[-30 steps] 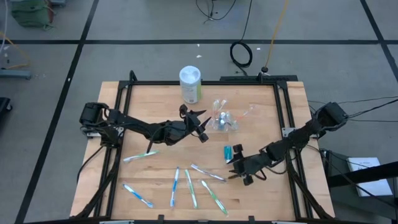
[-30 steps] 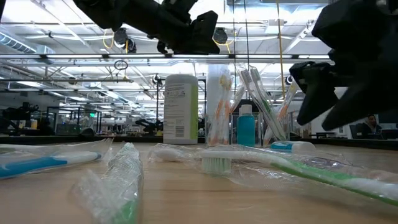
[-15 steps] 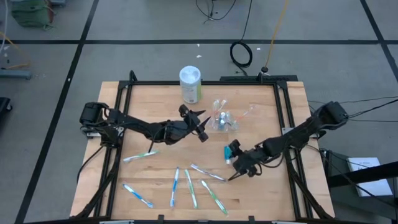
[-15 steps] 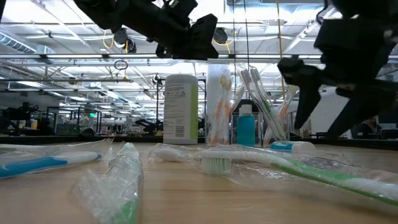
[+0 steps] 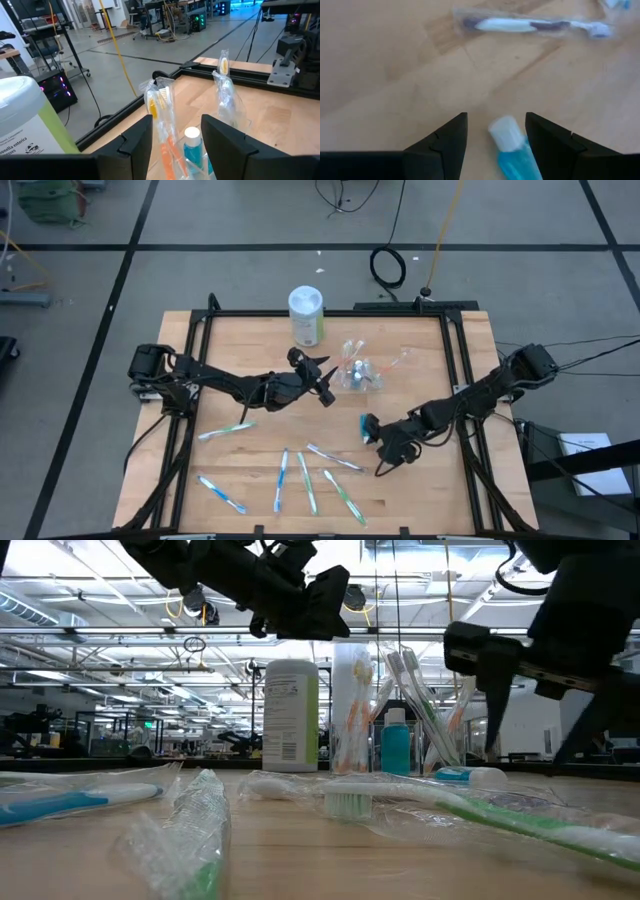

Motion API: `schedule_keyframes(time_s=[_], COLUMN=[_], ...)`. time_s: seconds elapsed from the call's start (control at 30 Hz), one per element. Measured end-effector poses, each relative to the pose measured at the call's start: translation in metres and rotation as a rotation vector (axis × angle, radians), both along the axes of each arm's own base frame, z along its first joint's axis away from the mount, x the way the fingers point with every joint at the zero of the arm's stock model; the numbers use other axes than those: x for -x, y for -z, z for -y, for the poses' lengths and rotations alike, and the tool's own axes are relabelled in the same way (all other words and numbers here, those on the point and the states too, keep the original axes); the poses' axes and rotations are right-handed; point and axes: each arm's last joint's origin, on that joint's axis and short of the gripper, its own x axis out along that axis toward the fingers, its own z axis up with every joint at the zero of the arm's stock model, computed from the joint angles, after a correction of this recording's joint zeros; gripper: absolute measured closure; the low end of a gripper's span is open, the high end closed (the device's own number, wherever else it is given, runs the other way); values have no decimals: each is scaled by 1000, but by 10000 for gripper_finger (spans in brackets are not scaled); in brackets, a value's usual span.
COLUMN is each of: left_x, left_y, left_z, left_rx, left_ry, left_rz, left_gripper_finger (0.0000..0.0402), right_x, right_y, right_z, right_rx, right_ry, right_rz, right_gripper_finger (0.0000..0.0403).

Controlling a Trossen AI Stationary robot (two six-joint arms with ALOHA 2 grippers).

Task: Pick & Place toothbrushing station
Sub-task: Put the blue mouthwash into the transparent organizer

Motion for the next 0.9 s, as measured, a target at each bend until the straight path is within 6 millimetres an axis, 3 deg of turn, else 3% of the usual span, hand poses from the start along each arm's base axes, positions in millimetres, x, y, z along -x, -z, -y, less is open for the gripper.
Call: schedule_keyframes(time_s=[0.6, 0.9], left_x=[0, -1], left_y=[1, 2], left_z=[0, 1], left_rx=[-19, -11], left_ry=[18, 63], left_rz=[-31, -32], left_gripper_finger=[227, 227], right_x=[-11, -15], right_y=[20, 21], right_z=[17, 30], right_rx=[116, 231], right_ry=[-87, -265], right_rz=[-37, -9], right_gripper_finger=[213, 213])
